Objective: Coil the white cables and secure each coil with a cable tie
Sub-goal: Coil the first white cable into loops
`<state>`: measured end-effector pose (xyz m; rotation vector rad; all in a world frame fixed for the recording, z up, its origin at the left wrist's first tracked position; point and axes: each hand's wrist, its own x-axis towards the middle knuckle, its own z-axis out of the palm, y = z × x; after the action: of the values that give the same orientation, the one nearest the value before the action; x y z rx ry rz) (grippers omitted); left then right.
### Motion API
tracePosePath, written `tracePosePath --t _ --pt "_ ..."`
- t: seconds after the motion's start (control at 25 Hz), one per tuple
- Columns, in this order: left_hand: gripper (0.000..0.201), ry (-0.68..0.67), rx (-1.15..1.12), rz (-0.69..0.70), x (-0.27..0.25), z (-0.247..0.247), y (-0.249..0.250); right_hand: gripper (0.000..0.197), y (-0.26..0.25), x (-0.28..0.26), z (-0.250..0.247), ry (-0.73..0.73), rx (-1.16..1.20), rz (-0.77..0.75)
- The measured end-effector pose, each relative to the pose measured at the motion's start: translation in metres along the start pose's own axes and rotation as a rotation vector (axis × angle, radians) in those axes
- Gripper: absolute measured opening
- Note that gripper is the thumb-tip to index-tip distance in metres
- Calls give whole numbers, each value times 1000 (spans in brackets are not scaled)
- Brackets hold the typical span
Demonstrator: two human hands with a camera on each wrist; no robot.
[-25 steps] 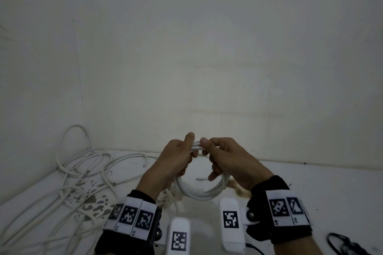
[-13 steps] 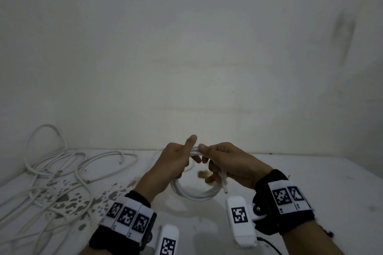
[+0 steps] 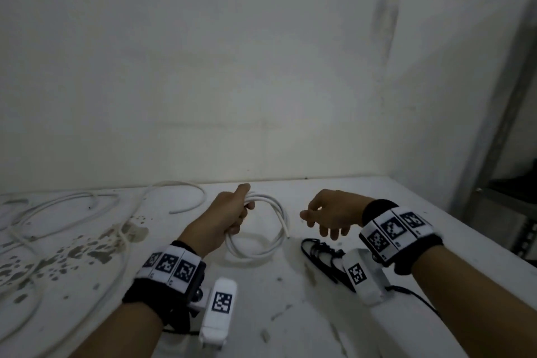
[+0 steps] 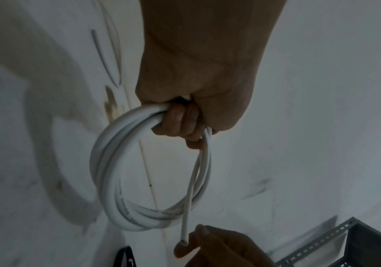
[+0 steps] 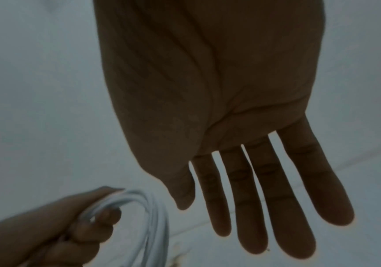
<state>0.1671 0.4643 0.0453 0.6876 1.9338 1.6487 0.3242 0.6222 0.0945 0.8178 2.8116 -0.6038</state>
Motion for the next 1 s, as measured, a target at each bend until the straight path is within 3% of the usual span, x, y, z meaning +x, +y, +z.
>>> tracePosePath --t 0.32,0.52,0.72,1.0 --pt "41 -105 -156 -87 0 48 -8 34 33 -16 13 -37 -217 70" --pt "41 -167 -204 -120 -3 70 -9 29 49 -26 18 -166 -383 126" --pt "41 -201 -203 -143 -7 83 -8 28 54 -27 38 -32 -372 113" --pt "40 -228 -259 -152 -7 97 -5 38 66 -37 28 196 -147 161"
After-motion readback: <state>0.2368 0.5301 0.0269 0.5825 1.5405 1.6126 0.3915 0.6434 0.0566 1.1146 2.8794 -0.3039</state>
